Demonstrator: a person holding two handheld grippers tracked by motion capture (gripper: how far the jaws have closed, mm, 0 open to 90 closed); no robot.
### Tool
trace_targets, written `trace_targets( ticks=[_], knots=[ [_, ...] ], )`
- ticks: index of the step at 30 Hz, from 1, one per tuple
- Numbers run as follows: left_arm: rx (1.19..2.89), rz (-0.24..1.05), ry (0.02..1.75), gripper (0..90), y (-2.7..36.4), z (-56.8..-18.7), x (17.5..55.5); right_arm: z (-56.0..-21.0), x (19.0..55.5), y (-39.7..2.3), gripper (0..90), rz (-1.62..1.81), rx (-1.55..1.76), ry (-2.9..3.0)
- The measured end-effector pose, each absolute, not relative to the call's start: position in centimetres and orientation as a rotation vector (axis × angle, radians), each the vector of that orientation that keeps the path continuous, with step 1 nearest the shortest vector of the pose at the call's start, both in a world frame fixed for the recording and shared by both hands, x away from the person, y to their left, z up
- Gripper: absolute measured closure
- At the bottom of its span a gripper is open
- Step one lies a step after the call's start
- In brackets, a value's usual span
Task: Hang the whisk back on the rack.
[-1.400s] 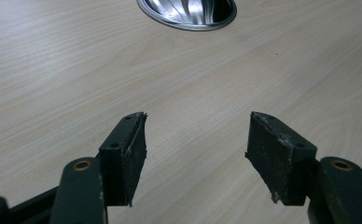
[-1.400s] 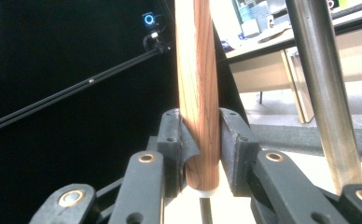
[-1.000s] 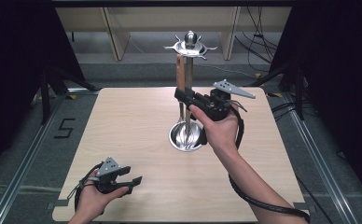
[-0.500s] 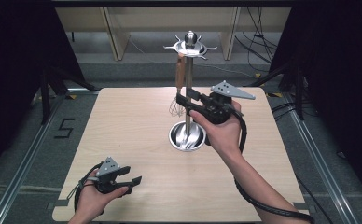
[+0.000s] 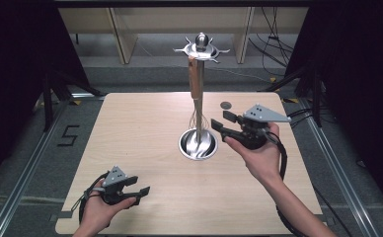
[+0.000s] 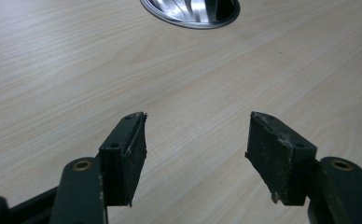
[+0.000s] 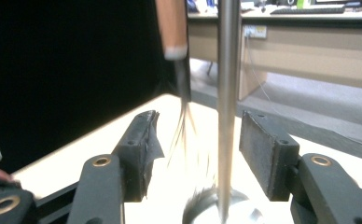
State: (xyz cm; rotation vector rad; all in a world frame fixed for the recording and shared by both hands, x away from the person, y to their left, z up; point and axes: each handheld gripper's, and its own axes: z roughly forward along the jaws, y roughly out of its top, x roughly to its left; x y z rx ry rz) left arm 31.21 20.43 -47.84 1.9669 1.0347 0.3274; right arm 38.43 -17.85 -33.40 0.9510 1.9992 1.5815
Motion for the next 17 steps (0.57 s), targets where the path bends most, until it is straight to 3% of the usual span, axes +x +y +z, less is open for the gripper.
trace_targets(
  ticks=[4,11,17],
  knots=[
    [1.964,0.326,1.035,36.6,20.4,-47.9,31.2,-35.6,37.6,-19.3,46.3,1.496,0.931,2.045],
    [1.973,0.325,1.037,36.6,20.3,-48.0,31.3,-42.5,35.9,-22.7,49.5,1.383,1.048,2.158],
    [1.949,0.322,1.042,36.6,20.1,-48.1,31.3,-44.0,35.7,-24.3,57.1,1.304,1.056,2.19]
  ],
)
